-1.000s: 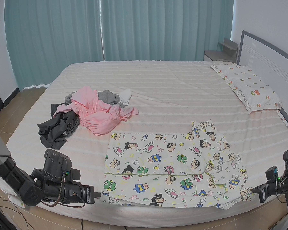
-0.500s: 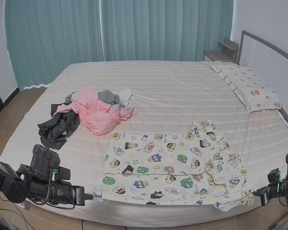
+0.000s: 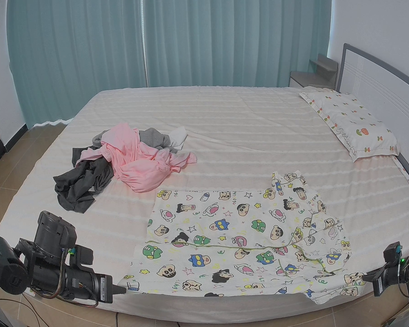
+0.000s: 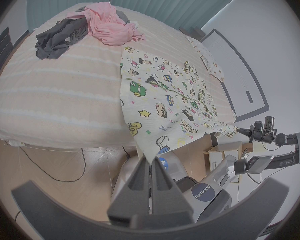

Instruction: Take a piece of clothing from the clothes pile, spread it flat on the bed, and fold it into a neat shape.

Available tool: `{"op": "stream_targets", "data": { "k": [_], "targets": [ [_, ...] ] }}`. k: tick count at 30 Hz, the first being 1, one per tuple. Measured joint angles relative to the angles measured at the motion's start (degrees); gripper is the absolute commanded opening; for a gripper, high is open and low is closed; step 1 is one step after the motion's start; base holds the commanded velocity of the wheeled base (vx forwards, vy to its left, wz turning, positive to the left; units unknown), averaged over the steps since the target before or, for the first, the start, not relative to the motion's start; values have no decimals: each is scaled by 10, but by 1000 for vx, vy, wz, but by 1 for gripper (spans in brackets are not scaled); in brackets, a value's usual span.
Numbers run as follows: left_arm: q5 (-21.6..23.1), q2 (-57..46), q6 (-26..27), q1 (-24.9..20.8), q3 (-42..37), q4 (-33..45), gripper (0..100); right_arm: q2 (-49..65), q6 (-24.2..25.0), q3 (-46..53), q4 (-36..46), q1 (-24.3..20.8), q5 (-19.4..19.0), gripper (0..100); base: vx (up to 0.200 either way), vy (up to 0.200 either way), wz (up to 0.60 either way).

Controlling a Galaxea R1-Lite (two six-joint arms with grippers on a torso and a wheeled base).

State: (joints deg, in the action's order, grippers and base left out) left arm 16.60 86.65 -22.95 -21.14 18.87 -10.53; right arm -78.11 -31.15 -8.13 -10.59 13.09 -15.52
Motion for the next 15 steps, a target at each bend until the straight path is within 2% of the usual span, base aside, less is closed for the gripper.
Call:
{"op": "stream_targets", "data": {
  "k": [15],
  "targets": [
    [0, -11, 16, 0, -16, 2, 0, 5, -14, 13, 0, 0, 1, 0, 0, 0, 0]
  ]
}}
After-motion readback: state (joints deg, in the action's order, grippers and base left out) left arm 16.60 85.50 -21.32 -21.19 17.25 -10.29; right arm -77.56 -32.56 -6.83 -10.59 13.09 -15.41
